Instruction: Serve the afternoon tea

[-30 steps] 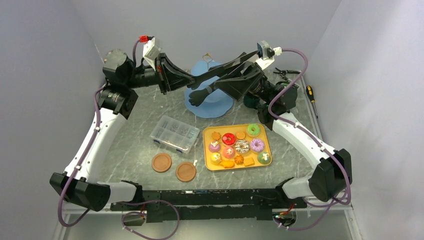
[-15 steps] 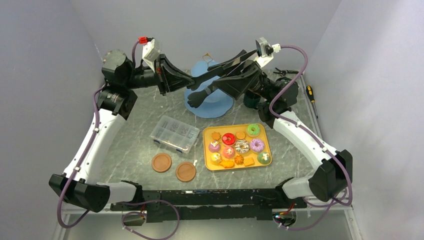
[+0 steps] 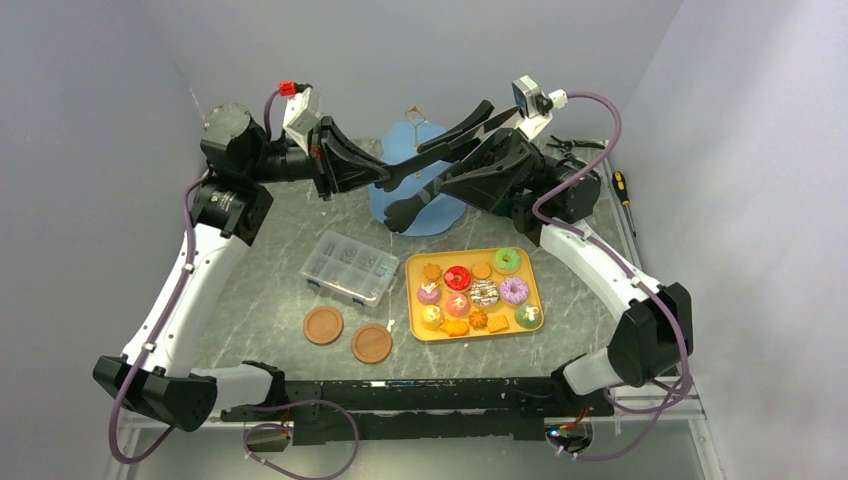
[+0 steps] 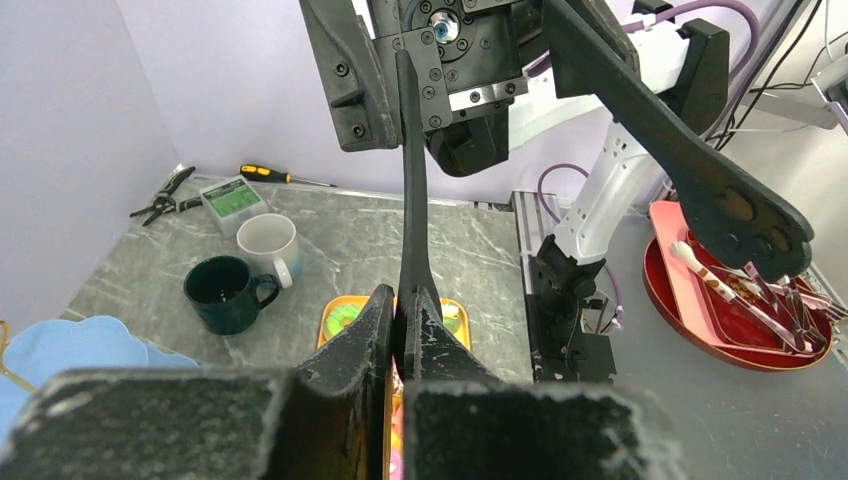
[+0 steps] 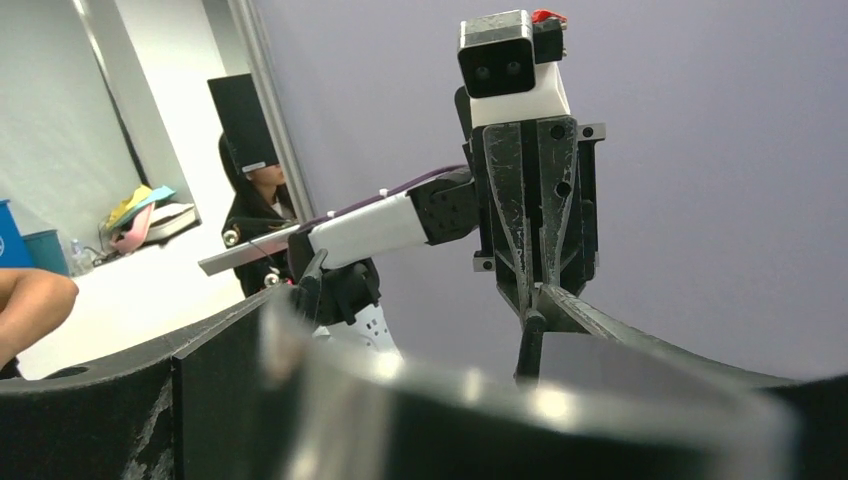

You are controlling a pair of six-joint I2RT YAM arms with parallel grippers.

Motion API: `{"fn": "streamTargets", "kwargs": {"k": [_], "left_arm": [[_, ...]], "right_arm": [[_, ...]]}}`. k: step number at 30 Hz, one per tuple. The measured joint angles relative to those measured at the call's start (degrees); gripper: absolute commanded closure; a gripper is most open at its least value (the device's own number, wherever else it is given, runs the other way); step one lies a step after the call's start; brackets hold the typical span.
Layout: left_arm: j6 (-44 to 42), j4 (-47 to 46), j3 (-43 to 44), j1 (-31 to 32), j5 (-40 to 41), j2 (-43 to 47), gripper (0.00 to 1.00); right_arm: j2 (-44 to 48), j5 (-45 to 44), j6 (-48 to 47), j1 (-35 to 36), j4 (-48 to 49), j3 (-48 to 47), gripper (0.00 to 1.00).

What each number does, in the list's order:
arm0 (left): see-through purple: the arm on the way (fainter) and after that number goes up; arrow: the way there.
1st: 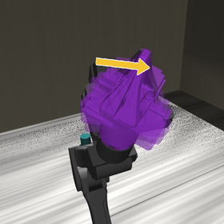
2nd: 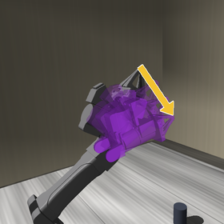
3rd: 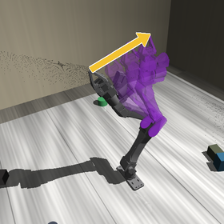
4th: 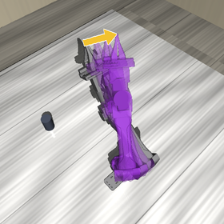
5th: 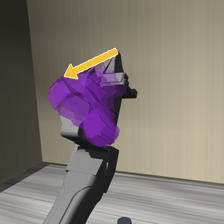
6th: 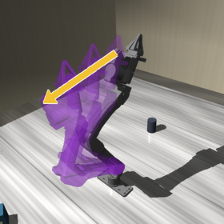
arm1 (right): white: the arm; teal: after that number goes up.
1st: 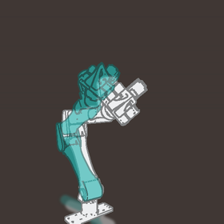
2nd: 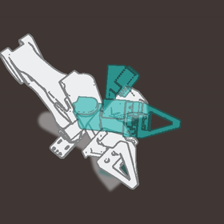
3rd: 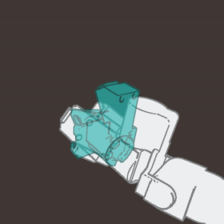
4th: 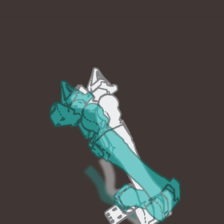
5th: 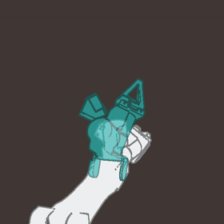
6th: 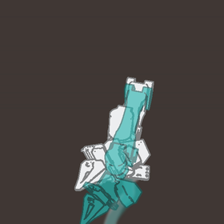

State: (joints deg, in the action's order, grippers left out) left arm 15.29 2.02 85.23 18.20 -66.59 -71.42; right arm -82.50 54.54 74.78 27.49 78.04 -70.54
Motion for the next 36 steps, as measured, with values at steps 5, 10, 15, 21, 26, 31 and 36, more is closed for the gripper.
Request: {"fn": "streamTargets", "kwargs": {"k": [5,10,15,21,26,31,36], "left_arm": [[-1.18,0.02,-0.02,0.02,0.09,0.26,0.97],[-3.67,0.00,-0.15,0.13,0.68,1.16,0.97],[-7.65,0.09,-0.63,0.11,1.62,2.38,0.97],[-10.62,1.22,-0.68,0.11,2.08,2.64,0.97],[-11.52,1.73,-0.70,0.11,2.43,2.64,0.97],[-11.39,2.10,-0.70,0.11,2.43,2.64,0.97],[-10.99,2.21,-0.70,0.11,2.40,2.60,0.97]], "right_arm": [[-0.15,-0.11,0.31,-0.11,0.83,0.00,0.03],[-0.46,-0.59,1.75,-0.11,3.21,0.00,0.02],[-1.86,-1.53,5.38,-0.09,6.08,-0.02,0.02],[-2.25,-1.51,5.84,0.24,5.64,-0.02,0.05],[-1.75,-1.27,2.97,0.87,1.95,-0.04,0.07],[-1.38,-0.31,1.33,1.01,0.39,-0.04,0.10],[-0.83,0.55,-0.72,1.03,-1.46,-0.11,0.10]]}}
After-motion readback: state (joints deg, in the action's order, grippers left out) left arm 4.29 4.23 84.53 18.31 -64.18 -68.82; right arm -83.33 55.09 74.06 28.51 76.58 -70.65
